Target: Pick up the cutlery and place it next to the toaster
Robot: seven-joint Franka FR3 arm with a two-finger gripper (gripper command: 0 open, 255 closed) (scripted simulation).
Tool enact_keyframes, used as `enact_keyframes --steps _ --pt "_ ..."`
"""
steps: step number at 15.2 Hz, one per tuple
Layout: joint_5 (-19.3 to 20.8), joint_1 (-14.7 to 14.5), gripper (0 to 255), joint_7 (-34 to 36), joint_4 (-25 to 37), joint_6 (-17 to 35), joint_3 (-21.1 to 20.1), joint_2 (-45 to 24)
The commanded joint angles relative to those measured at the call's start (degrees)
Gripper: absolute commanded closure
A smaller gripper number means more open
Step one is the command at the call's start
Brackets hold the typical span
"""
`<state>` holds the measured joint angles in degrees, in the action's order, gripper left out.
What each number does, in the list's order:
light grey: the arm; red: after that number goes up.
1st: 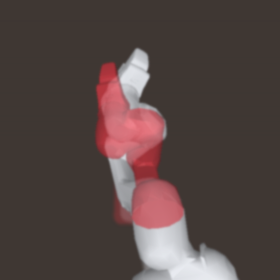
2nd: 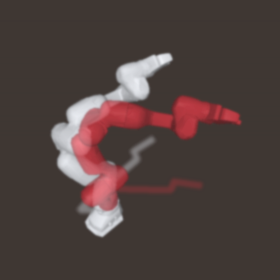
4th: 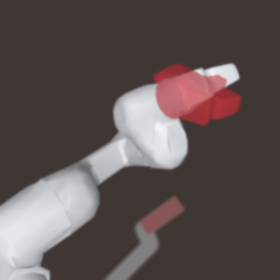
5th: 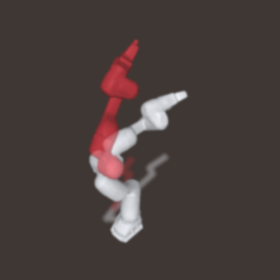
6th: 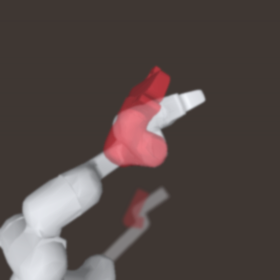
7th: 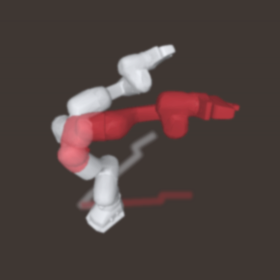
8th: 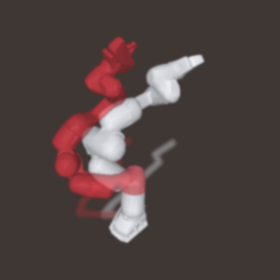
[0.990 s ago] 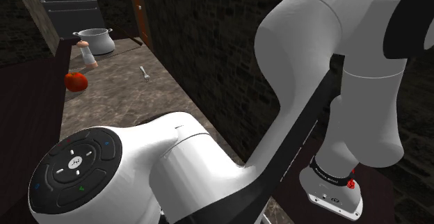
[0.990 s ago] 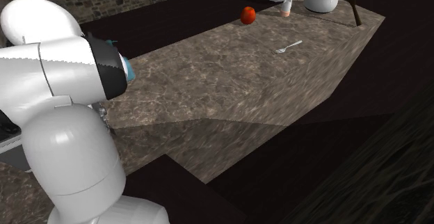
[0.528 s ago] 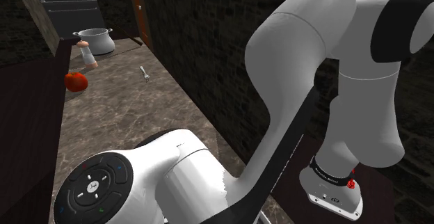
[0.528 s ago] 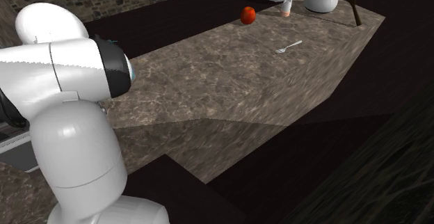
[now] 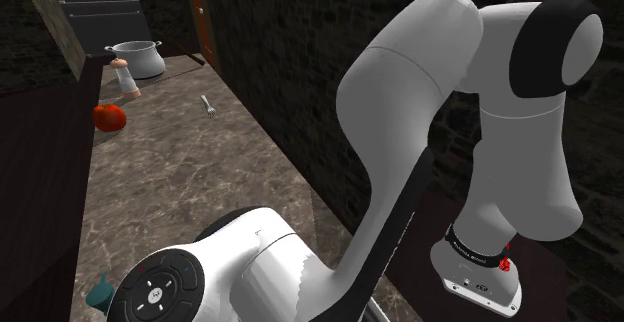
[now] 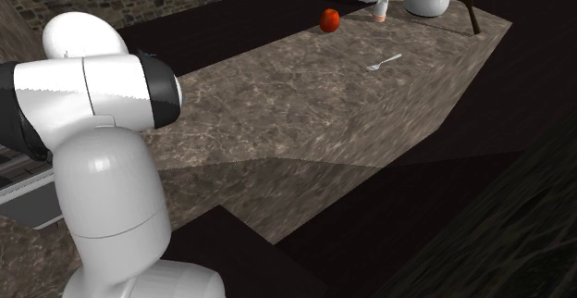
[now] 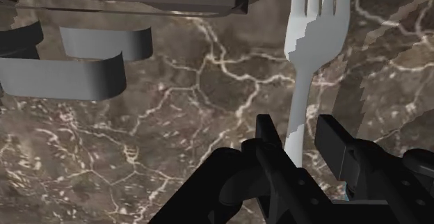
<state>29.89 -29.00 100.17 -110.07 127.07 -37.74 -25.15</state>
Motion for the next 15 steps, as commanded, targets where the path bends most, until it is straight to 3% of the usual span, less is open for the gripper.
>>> enact_keyframes --steps 1,8,9,15 --pt "0.5 -0.2 255 0.4 -0.2 0.6 0.3 -0.4" --pt "0.5 -0.2 255 0.4 -0.2 0.6 0.3 -0.4" --pt "0.5 -0.2 0 0.4 -0.2 0.6 0.3 -0.5" --pt "-0.7 0.2 0 -0.3 0.1 -0.7 -0.5 0.8"
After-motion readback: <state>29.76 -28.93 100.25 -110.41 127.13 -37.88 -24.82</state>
